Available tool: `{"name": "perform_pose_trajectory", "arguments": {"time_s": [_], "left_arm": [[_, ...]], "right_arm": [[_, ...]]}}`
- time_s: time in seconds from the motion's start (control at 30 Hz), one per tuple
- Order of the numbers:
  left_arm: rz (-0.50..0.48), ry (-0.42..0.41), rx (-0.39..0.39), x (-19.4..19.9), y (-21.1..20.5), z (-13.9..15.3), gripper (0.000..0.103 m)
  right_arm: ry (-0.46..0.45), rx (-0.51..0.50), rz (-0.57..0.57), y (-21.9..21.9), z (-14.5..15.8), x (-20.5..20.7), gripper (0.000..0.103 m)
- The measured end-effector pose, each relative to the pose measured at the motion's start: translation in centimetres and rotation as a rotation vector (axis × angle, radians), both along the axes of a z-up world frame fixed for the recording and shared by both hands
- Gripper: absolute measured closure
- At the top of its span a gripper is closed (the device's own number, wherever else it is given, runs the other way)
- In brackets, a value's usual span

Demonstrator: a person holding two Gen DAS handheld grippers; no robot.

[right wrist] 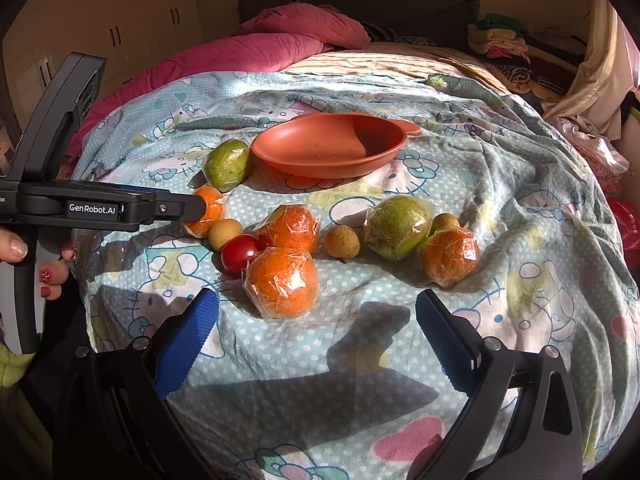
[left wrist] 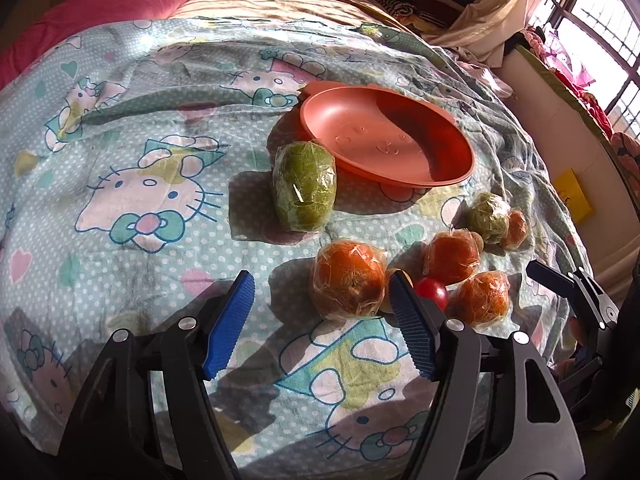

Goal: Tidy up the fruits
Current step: 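Grasp a wrapped orange with the left tool while the right tool grasps another wrapped orange, then carry the left tool's orange into the orange plate and release while the right tool does likewise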

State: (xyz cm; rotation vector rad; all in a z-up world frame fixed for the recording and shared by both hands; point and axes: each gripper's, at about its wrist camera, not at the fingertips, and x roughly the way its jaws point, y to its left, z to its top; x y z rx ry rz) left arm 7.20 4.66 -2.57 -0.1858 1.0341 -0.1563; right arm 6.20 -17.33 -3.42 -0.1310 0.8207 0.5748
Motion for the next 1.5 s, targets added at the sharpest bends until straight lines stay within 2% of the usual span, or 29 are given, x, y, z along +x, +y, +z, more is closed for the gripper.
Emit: {"name": "perform_pose_trajectory", "arguments": {"time_s": [0.07,0.1,0.13,0.17,0.27,0.43,0.5,0.9,1.2,1.5], "left_arm": [[-0.02,0.007,-0.005,0.2,-0.3,-0.2,0.054],[-0.027,0.009,-0.004,0.3,-0.5,-0.2,0.056],[-0.037,0.01,-0.005,0.4,-0.7,-0.3,0.06],[-0.046,0.012,-0.012,0.5,-0.8,-0.4,0.064],[-0.062,0.013,-0.02,0.8,-1.1,-0.4,0.069],[-0.071,0.022,-0.033,1.3,-1.1,-0.6,0.069],[-0.073,0.025,-0.038,1.5,-1.1,-0.7,0.069],[-0.082,0.041,-0.056,2.6,-0.9,-0.9,0.07],[-0.095,-0.006,-0.068,2.3,-1.3,2.0,0.07],[-0.08,-0.037,-0.069,5.4,-1.1,4.2,0.07]], "right_arm": [[-0.004,0.0,0.007,0.2,0.0,0.1,0.006],[-0.006,-0.004,0.009,0.4,-0.1,0.1,0.009],[-0.003,-0.007,0.013,0.5,-0.2,0.2,0.014],[0.004,-0.01,0.017,0.6,-0.3,0.4,0.025],[0.017,-0.006,0.031,0.8,-0.7,0.6,0.035],[0.038,0.013,0.066,1.3,-1.0,0.9,0.049],[0.056,0.028,0.088,1.6,-1.1,1.1,0.061],[0.073,0.108,0.064,-0.6,0.3,1.7,0.064],[0.042,0.168,0.017,-3.0,3.1,4.8,0.064],[0.018,0.125,0.058,-1.1,3.6,8.4,0.064]]}}
